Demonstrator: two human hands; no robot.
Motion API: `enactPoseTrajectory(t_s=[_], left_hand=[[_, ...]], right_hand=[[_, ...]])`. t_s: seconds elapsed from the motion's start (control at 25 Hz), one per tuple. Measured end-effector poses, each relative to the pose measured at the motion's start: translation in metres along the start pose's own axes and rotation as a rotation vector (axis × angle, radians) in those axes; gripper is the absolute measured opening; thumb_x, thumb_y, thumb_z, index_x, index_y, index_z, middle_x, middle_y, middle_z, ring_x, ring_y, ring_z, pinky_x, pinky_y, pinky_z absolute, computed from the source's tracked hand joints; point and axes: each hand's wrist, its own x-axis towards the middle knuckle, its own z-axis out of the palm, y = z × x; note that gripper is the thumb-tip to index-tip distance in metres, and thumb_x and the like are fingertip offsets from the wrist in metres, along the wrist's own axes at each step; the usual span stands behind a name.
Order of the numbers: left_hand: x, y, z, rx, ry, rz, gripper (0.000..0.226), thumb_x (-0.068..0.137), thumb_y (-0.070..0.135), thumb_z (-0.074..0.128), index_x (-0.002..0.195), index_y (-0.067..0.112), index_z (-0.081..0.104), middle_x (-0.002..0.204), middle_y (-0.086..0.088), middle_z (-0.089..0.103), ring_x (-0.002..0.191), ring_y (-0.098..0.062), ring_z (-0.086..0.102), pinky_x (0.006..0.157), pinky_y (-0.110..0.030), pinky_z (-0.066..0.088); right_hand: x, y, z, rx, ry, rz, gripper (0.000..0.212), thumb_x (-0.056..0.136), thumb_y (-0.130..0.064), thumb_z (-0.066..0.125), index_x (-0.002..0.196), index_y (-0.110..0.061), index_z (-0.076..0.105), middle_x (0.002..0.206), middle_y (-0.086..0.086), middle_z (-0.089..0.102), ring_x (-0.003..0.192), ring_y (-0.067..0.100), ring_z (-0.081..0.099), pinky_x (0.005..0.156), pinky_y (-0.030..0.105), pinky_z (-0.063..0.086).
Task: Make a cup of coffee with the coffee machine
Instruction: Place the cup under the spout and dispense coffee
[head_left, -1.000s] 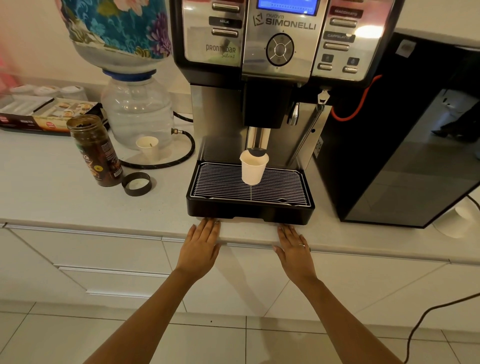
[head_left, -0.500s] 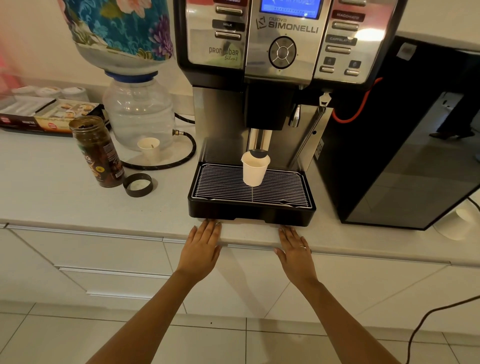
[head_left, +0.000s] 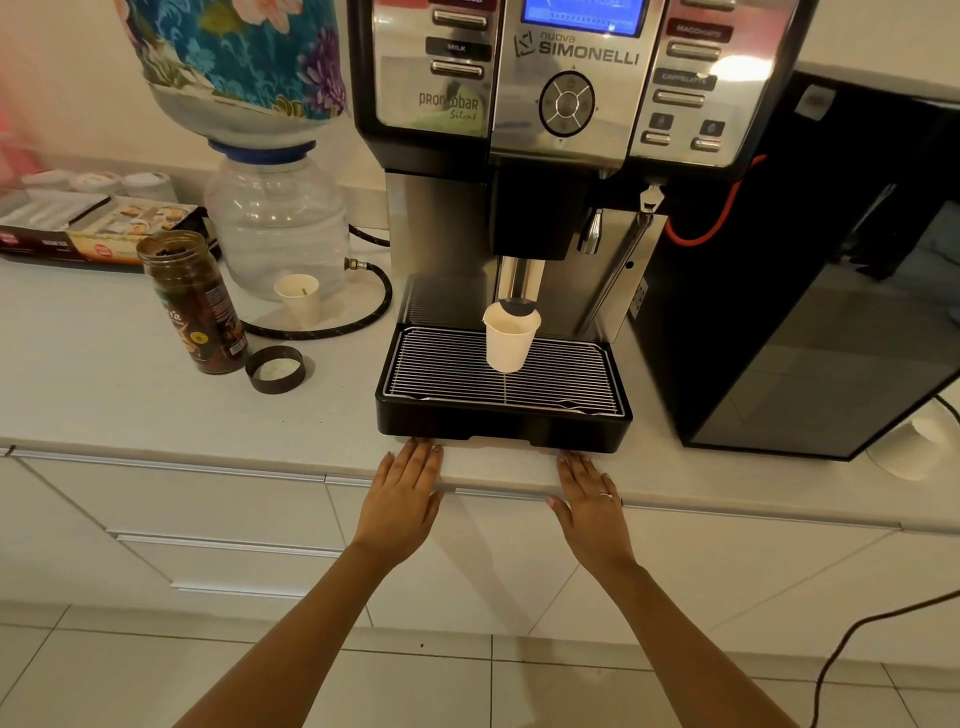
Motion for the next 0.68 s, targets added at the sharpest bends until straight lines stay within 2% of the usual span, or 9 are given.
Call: enactPoseTrajectory(t_s=[0.24, 0.68], left_hand=[[-0.0002, 0.0006, -0.0008, -0.012, 0.008, 0.002, 0.057, 0.100, 0.035, 0.039, 0.149, 0.012, 0.023, 0.157, -0.010, 0.020, 0.146, -0.027, 0.013, 0.118, -0.047, 0.012], [0.0003, 0.0007, 0.0008, -0.007, 0.003, -0.002, 0.058, 0.100, 0.036, 0.039, 0.150, 0.012, 0.022, 0.157, -0.009, 0.020, 0.146, -0.027, 0.012, 0.118, -0.046, 0.011]], right_hand=[[-0.0001, 0.0006, 0.0011, -0.016, -0.006, 0.004, 0.055, 0.097, -0.035, 0.045, 0.145, -0.014, 0.030, 0.154, 0.006, 0.029, 0.143, 0.024, 0.022, 0.115, 0.040, 0.011], [0.0000, 0.0006, 0.0008, -0.009, -0.014, 0.005, 0.055, 0.097, -0.034, 0.045, 0.146, -0.013, 0.029, 0.154, 0.006, 0.028, 0.143, 0.024, 0.021, 0.115, 0.041, 0.011]])
